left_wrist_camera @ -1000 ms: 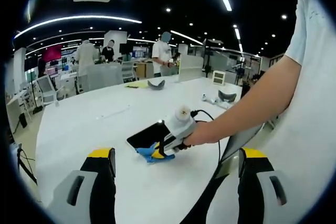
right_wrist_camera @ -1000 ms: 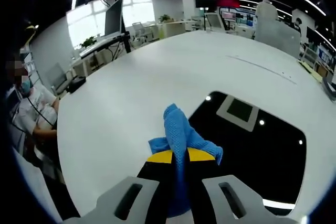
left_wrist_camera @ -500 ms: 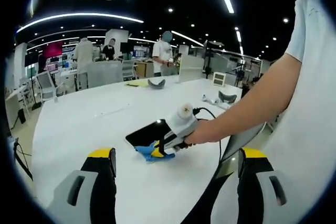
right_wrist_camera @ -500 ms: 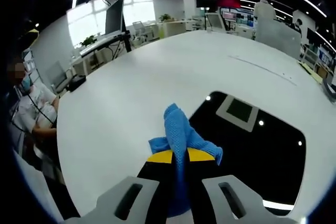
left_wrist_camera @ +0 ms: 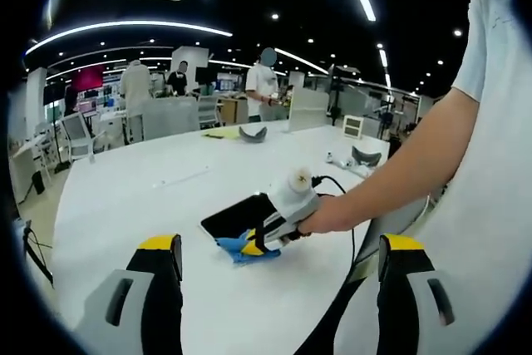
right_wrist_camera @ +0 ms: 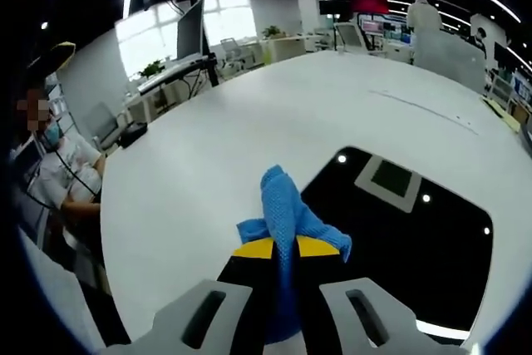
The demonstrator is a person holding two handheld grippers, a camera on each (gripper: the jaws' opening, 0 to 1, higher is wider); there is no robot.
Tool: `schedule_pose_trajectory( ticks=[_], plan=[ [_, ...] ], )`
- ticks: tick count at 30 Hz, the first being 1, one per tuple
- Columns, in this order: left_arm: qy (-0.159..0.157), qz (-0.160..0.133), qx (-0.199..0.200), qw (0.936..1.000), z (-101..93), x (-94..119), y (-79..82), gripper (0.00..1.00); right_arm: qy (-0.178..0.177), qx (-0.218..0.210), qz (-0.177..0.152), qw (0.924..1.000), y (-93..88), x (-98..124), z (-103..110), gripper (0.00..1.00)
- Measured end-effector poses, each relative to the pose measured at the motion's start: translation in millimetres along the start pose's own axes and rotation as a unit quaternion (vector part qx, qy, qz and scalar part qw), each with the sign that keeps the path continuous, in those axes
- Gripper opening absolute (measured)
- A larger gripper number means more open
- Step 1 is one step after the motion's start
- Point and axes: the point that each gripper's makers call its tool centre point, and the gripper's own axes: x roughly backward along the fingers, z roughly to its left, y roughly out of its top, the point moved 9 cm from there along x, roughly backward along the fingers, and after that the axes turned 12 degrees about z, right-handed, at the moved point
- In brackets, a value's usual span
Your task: Wipe the mirror surface with the cleaning cloth until all visible marks leave the cleaned area.
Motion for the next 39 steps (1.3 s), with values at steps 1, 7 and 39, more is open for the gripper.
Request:
schedule_pose_trajectory(
  ticks=[1,7,39],
  plan=[
    [0.001,0.001,0.001,1.0,-1.0,-1,1.6,0.99,0.0,0.005,0.001,1.0,0.6,1,-1,0.03],
    [0.008,0.007,0.006,0.9999,-8.7,-7,9.0,0.99,0.012,-0.003,-0.023,0.9996,10.1,12,-4,0.03],
    [0.023,0.027,0.011,0.9993,-33.5,-16,13.2,0.99,0.039,0.019,-0.1,0.9941,23.0,68,9,0.03]
  ],
)
